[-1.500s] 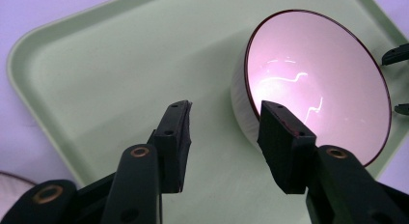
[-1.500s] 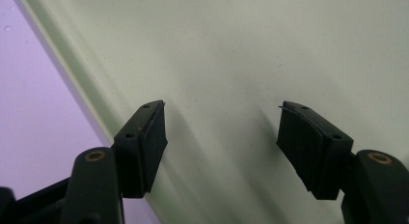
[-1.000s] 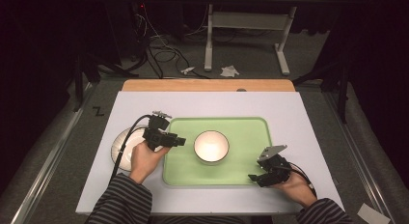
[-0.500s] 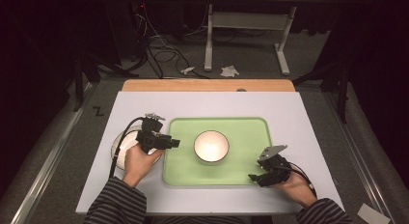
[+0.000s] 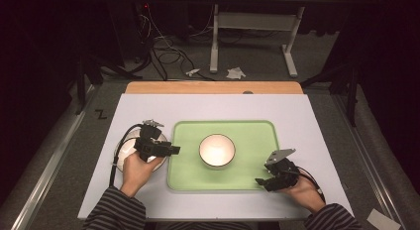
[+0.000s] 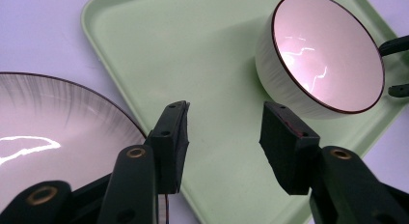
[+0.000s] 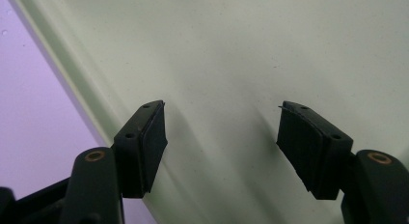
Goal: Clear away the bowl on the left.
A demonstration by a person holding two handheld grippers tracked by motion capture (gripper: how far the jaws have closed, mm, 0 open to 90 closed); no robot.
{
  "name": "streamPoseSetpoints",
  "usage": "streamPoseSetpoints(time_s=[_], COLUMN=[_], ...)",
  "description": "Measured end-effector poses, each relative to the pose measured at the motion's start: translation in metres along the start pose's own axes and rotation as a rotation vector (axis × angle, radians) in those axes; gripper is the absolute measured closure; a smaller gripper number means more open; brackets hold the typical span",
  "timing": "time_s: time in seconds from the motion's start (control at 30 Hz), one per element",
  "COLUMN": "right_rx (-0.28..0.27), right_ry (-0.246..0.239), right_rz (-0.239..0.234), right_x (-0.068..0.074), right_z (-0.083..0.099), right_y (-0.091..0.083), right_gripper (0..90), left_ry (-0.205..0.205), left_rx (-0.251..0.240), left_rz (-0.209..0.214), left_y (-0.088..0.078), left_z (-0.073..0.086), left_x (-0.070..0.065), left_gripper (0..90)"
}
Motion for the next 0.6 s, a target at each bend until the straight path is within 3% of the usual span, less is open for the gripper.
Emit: streamPoseSetpoints(time_s=[0.6], right_rx=[0.005], right_ry=[-0.009], right_rz=[0.001], right_x=[0.0], right_z=[0.0], right_y=[0.0], right_gripper=[35.8], left_ry=[-0.005], left_rx=[0.007], left_rz=[0.003], left_y=[0.001], left_z=[0.018], left_x=[0.001], left_gripper=[53.0])
Point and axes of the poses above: each handheld gripper's, and its own axes: y roughly forward along the jaws, z roughly out of its underside, x roughly to its left, the point moved 5 cm from there along y, roughly forward along the jaws, and after that the axes turned 11 degrees about x, right-handed, at the moved point
